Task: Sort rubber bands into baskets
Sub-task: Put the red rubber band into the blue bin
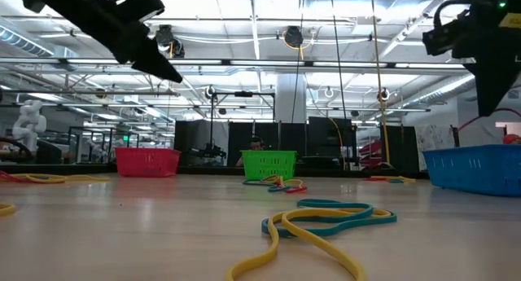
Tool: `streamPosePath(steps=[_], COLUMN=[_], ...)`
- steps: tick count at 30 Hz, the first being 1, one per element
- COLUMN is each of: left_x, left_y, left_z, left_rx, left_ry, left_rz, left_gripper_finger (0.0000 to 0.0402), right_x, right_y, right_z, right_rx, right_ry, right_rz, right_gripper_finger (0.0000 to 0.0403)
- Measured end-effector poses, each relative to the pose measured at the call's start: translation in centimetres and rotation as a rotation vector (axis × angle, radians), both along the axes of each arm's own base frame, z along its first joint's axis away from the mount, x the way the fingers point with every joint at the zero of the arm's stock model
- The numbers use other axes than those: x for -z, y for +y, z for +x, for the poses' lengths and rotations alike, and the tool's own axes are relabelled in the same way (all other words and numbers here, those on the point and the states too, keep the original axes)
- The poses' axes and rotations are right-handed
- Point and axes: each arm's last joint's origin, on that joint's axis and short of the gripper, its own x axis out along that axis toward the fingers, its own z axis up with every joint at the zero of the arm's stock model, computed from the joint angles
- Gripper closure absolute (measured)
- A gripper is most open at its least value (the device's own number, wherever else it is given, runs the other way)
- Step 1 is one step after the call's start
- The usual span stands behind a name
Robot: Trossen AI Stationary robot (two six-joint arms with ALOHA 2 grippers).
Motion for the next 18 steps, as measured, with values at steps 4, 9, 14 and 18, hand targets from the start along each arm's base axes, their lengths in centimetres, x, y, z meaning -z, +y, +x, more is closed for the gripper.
streamPosePath(steps=[4,9,14,18], left_x=[0.4,-0.2,-0.8,-0.4], left_y=[0.4,0.1,-0.1,-0.1], left_z=[-1.0,-1.7,-1.8,-1.8], left_rx=[0.036,0.159,0.213,0.21], left_ry=[-0.13,-0.284,-0.356,-0.315], left_rz=[-0.025,-0.083,-0.153,-0.155], left_gripper_finger=[0.0291,0.0291,0.0291,0.0291], right_x=[0.8,2.2,2.4,2.4], right_y=[-0.1,-0.2,-0.3,-0.3], right_z=[-0.3,-0.6,-0.8,-0.8], right_rx=[0.03,0.042,0.023,-0.037], right_ry=[0.013,0.016,0.032,0.053], right_rz=[-0.013,-0.016,-0.017,-0.013], right_gripper_finger=[0.0403,0.0388,0.0356,0.0329])
